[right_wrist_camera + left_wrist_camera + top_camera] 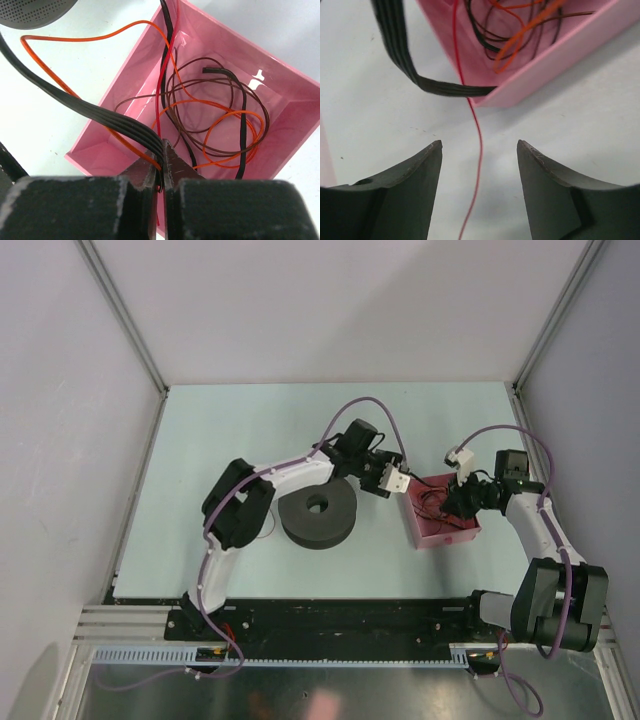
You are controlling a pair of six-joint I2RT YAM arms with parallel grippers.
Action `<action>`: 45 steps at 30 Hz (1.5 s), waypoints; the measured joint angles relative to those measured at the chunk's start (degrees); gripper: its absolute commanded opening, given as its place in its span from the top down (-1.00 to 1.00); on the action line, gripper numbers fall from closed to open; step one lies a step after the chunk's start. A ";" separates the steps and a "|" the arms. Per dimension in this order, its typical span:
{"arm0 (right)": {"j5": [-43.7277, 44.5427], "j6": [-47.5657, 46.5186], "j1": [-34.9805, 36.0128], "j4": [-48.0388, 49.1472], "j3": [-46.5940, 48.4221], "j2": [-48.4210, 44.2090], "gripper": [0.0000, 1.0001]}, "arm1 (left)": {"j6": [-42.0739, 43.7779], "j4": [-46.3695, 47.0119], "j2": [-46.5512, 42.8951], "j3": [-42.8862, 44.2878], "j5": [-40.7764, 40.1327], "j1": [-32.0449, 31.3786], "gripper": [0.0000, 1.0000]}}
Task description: Wrap the cables
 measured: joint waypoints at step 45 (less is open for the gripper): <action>9.49 2.25 5.53 3.82 -2.12 3.61 -0.40 | -31.39 5.35 -36.50 -0.94 -9.42 16.79 1.00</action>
